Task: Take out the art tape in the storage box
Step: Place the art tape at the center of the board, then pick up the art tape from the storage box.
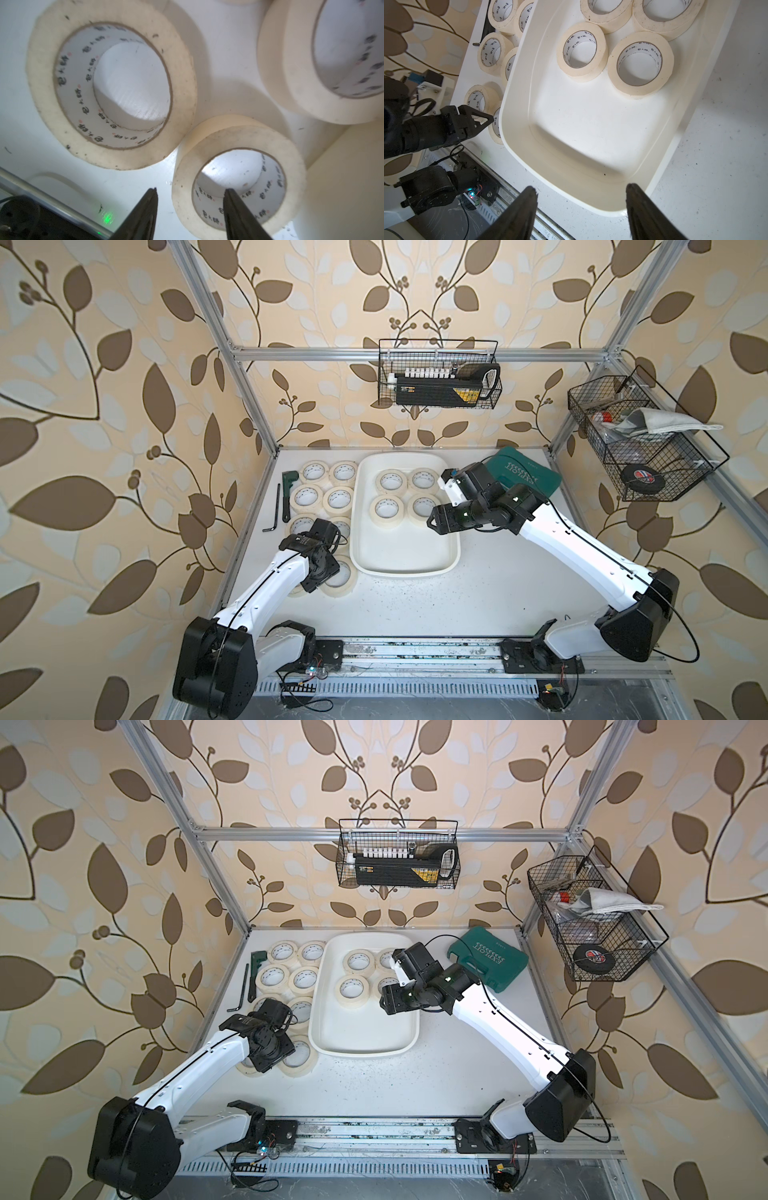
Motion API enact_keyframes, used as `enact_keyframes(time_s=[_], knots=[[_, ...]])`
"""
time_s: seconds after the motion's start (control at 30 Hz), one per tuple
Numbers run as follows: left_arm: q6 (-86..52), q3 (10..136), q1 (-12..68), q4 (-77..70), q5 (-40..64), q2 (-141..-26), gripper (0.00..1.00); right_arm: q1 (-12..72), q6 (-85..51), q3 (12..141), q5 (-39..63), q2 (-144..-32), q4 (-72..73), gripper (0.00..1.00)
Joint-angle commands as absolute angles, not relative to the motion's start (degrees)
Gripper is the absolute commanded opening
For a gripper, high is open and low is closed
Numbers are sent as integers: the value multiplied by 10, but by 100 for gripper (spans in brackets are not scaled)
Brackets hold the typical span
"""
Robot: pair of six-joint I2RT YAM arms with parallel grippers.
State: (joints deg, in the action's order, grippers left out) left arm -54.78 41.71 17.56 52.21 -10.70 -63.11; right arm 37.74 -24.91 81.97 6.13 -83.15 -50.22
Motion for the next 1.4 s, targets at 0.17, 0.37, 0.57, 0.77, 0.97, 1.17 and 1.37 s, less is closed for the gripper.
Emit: enact_keyframes(time_s=[0.17, 0.37, 0.57, 0.77, 0.97, 1.17, 1.37], knots=[[-484, 587, 208, 610, -132, -644, 65, 366, -262, 793, 48, -823, -503, 71], [-480, 722, 267, 626, -115, -725, 69, 358, -276, 759, -23, -818, -509, 76], [-468, 834, 308, 615, -110, -821, 73, 346, -264, 729, -58, -815, -516, 79], [-425, 892, 310, 591, -89, -944, 74, 324, -257, 705, -56, -800, -518, 83], [-409, 936, 305, 584, -69, -1049, 76, 302, -259, 669, -27, -781, -502, 85], [-411, 938, 283, 552, -34, -1108, 76, 284, -250, 646, -16, -769, -503, 87], [-428, 931, 270, 517, -12, -1140, 76, 266, -244, 625, -15, -746, -506, 88]])
